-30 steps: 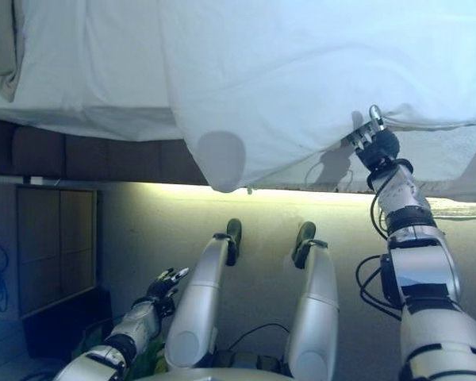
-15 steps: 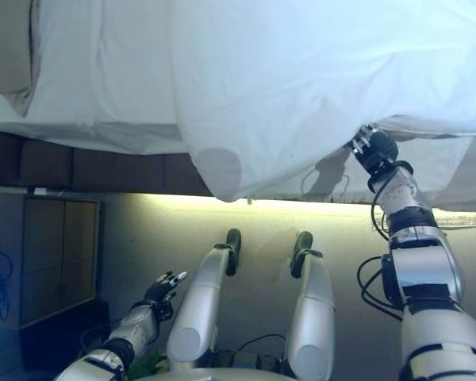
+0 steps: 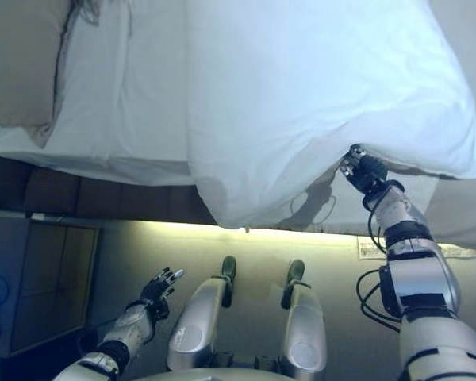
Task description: Make the bed neatly
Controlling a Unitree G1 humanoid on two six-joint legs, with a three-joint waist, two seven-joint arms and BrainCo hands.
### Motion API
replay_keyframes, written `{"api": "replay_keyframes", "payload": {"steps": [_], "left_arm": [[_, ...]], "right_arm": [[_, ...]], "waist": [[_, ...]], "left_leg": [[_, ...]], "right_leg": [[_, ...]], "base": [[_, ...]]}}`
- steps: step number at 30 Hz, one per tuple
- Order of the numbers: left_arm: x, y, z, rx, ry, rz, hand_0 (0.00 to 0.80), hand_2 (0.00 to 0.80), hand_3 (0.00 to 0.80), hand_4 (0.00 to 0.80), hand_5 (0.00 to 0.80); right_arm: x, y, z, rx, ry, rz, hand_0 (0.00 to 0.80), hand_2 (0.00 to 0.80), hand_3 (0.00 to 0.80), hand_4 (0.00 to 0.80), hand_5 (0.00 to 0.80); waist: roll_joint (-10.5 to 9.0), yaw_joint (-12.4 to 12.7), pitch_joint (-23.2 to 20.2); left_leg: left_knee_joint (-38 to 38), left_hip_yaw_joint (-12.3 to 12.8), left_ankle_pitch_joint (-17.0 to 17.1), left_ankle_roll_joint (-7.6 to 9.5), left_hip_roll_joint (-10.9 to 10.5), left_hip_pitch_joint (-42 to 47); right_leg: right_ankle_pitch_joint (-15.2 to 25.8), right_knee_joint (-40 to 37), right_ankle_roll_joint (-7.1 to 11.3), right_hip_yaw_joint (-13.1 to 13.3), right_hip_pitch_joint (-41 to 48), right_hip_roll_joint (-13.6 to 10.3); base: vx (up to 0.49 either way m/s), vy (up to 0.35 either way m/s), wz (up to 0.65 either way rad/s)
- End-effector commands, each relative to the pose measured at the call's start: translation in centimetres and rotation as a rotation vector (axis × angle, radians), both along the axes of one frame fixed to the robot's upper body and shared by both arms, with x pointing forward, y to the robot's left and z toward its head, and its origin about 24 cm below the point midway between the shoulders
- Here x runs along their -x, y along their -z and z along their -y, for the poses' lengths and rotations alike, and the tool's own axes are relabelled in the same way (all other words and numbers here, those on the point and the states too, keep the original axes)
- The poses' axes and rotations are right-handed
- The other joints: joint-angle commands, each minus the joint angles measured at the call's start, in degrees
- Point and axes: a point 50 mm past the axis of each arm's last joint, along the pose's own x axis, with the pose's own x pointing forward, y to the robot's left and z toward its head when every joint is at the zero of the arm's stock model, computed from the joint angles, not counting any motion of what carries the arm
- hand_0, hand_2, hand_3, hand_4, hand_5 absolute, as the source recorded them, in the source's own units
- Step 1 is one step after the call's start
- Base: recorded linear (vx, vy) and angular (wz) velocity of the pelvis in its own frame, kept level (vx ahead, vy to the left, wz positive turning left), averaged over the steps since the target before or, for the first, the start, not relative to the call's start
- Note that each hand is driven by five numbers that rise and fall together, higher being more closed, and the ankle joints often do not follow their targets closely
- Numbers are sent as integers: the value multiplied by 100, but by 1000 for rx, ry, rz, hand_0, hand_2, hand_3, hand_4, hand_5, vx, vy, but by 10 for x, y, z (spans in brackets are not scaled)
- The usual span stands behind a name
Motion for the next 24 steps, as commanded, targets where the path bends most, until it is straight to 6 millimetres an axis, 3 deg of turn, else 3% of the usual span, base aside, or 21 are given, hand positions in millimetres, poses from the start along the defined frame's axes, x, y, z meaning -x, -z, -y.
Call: {"api": "replay_keyframes", "payload": {"steps": [1,4,9,17,22,23,24], "left_arm": [[-16,-18,0,-2,11,89,0,0,0,0,0],[-24,-24,6,9,24,113,0,0,0,0,0],[-23,-16,17,73,22,58,0,0,0,0,0],[-1,6,26,216,-38,-59,0,0,0,0,0],[-1,7,29,192,-15,-61,0,0,0,0,0],[-2,6,28,182,-12,-57,0,0,0,0,0],[-2,6,27,177,-11,-54,0,0,0,0,0]], "right_arm": [[-3,-7,-16,-31,-75,108,800,800,800,800,800],[0,1,-18,-52,-78,90,800,800,800,800,800],[2,6,-22,-103,-74,75,800,800,800,800,800],[5,17,-42,-155,-89,52,800,800,800,800,800],[8,27,-43,-107,-76,-5,800,800,800,800,800],[11,33,-42,-95,-63,-45,718,718,718,718,718],[13,37,-41,-94,-55,-72,558,558,558,558,558]], "waist": [[-134,111,-783],[-191,107,-996],[-267,83,-1224],[-417,82,-1363],[-500,93,-1332],[-512,94,-1311],[-518,97,-1295]], "left_leg": [[-738,308,460,156,-198,288],[-1095,308,502,145,-194,647],[-1252,344,451,159,-183,993],[-1373,310,367,184,-145,1337],[-1403,302,332,204,-120,1435],[-1397,306,329,211,-113,1440],[-1388,307,328,215,-109,1436]], "right_leg": [[253,-516,236,-76,462,0],[319,-866,263,-107,846,53],[349,-1100,255,-132,1230,90],[385,-1245,292,-125,1561,136],[432,-1299,332,-147,1659,157],[445,-1294,346,-144,1660,154],[451,-1289,352,-141,1658,152]], "base": [[141,-26,7],[164,-16,1],[148,-8,2],[115,-44,1],[65,-78,1],[66,-83,0],[56,-83,0]]}}
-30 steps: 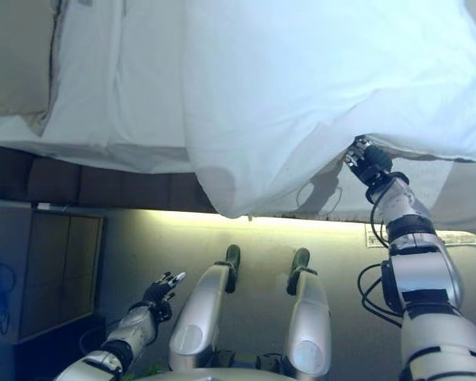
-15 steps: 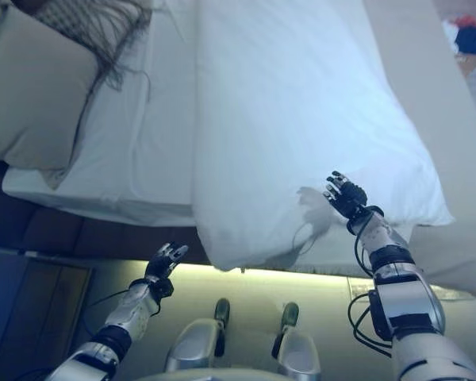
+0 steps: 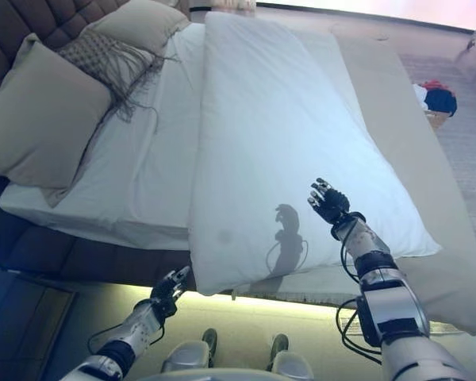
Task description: Make the bed neatly
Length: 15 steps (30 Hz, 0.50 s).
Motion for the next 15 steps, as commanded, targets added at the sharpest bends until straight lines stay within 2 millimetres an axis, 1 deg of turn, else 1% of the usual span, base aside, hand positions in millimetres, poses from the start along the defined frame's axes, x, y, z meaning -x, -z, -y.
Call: {"api": "replay_keyframes", "payload": {"steps": [1,2,4,5,7,8,10,13,15], "left_arm": [[-16,-8,8,3,29,60,0,0,0,0,0],[-19,-11,5,-8,29,70,0,0,0,0,0],[-29,-18,2,-29,22,97,0,0,0,0,0],[-40,-26,-1,-44,16,136,0,0,0,0,0],[-60,-42,-3,-64,-3,197,0,0,0,0,0],[-64,-45,-4,-67,-12,204,0,0,0,0,0],[-79,-60,-13,-73,-62,255,0,0,0,0,0],[-86,-69,-22,-65,-129,287,0,0,0,0,0],[-87,-70,-28,-62,-168,290,0,0,0,0,0]], "right_arm": [[0,-7,9,23,34,-13,0,0,0,0,0],[4,2,12,10,57,-50,0,0,0,0,0],[4,4,12,-6,79,-61,0,0,0,0,0],[0,-1,13,-21,97,-43,0,0,0,0,0],[-11,-16,12,-22,106,3,0,0,0,0,0],[-14,-19,11,-26,110,8,0,0,0,0,0],[-22,-34,13,-13,129,43,0,0,0,0,0],[-27,-46,20,9,162,67,0,0,0,0,0],[-27,-49,27,22,185,68,0,0,0,0,0]], "waist": [[-8,117,49],[-10,122,142],[2,125,309],[38,124,490],[137,109,774],[159,104,821],[310,61,1137],[478,5,1356],[573,-22,1445]], "left_leg": [[-151,280,144,210,-90,-103],[-132,270,157,222,-90,-144],[-80,260,178,227,-88,-276],[-60,239,219,226,-94,-440],[-46,207,300,237,-117,-731],[-48,200,324,240,-121,-794],[-21,185,441,256,-150,-1166],[66,181,548,252,-202,-1560],[161,176,587,239,-237,-1787]], "right_leg": [[90,322,222,-5,-92,-45],[108,348,230,7,-135,-38],[121,402,234,25,-257,-34],[131,438,232,42,-404,-27],[144,500,222,70,-685,-20],[147,519,219,77,-751,-18],[171,627,199,127,-1150,-25],[157,791,152,174,-1585,-32],[116,922,114,194,-1834,-38]], "base": [[18,-108,0],[-42,-130,0],[-168,-116,0],[-349,-75,0],[-379,-41,0],[-334,-11,-1],[-339,18,1],[-201,52,-2],[-132,53,-1]]}}
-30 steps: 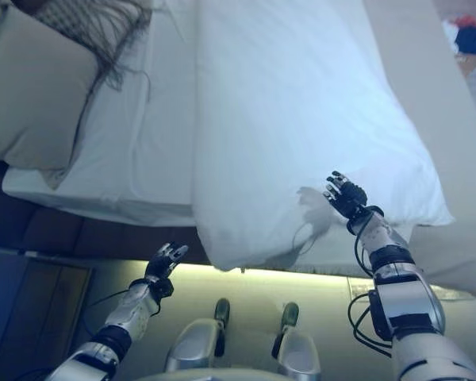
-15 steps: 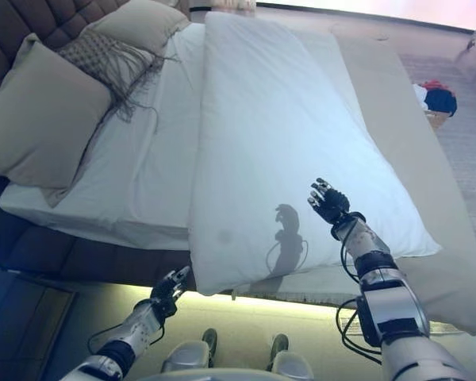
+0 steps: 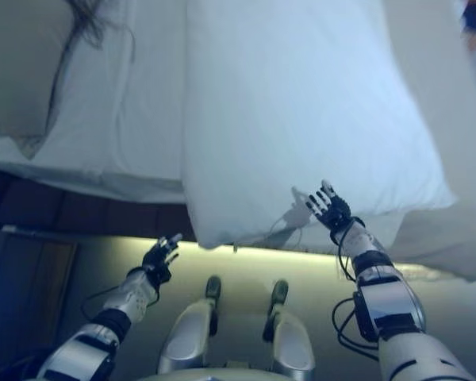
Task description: Make the bed neatly
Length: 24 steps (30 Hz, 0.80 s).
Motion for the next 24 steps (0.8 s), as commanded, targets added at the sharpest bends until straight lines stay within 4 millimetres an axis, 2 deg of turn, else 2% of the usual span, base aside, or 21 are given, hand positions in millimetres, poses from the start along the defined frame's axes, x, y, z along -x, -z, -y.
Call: {"api": "replay_keyframes", "payload": {"steps": [1,8,15,24], "left_arm": [[-6,-8,-12,16,-89,51,0,0,0,0,0],[-1,-5,-13,73,-124,66,0,0,0,0,0],[9,3,1,121,-103,74,0,0,0,0,0],[19,7,2,130,-102,83,0,0,0,0,0]], "right_arm": [[-16,-41,20,53,66,125,0,0,0,0,0],[-10,-47,47,69,155,117,0,0,0,0,0],[-10,-73,72,115,219,157,0,0,0,0,0],[-11,-106,93,173,290,205,0,0,0,0,0]], "waist": [[231,-10,103],[474,-66,351],[692,-64,428],[842,-13,428]], "left_leg": [[-484,194,374,185,-220,1],[-314,136,421,140,-310,-379],[-150,180,430,95,-337,-784],[-69,201,439,76,-310,-1173]], "right_leg": [[-386,774,184,109,-274,-8],[-518,1084,93,49,-728,-38],[-639,1428,42,39,-1229,-59],[-783,1793,15,44,-1763,-1]], "base": [[-90,34,-1],[-51,7,-1],[-17,11,-5],[3,-9,0]]}}
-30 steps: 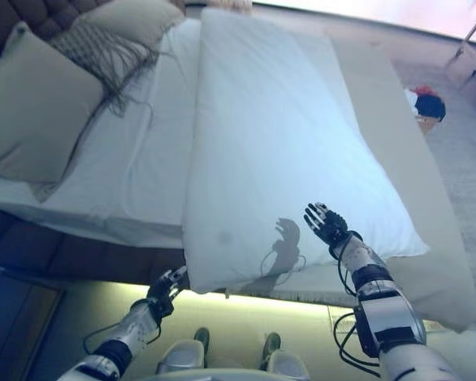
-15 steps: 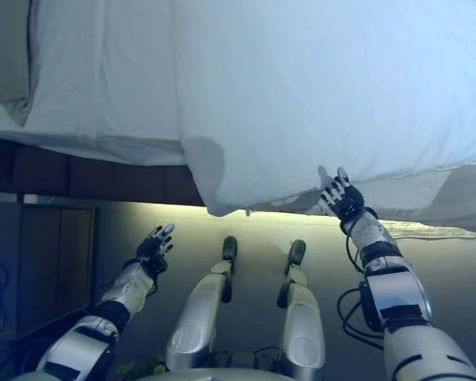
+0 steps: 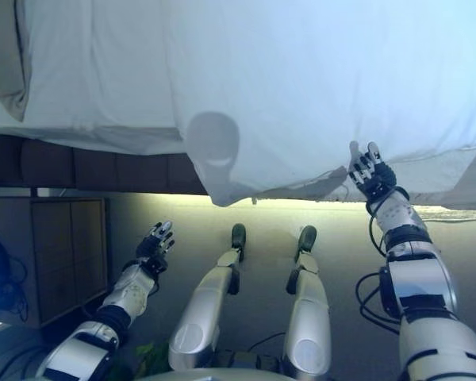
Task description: Make the bed neatly
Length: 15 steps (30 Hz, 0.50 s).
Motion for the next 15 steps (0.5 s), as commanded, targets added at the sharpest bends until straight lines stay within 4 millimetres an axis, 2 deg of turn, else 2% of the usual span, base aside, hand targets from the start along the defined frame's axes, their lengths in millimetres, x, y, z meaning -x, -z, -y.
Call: {"api": "replay_keyframes", "payload": {"steps": [1,6,15], "left_arm": [[6,2,4,39,-30,39,0,0,0,0,0],[7,1,6,48,-25,48,0,0,0,0,0],[7,0,13,48,1,62,0,0,0,0,0]], "right_arm": [[0,-46,33,64,109,92,0,0,0,0,0],[2,-49,38,67,116,65,0,0,0,0,0],[12,-26,45,34,155,-20,0,0,0,0,0]], "waist": [[351,-11,15],[407,15,15],[480,8,15]], "left_leg": [[194,57,143,65,-202,-363],[197,67,187,44,-186,-526],[172,90,238,31,-164,-779]], "right_leg": [[-540,917,89,-114,-316,170],[-544,994,86,-125,-505,169],[-513,1037,85,-113,-791,198]], "base": [[0,0,0],[0,0,0],[2,-18,-5]]}}
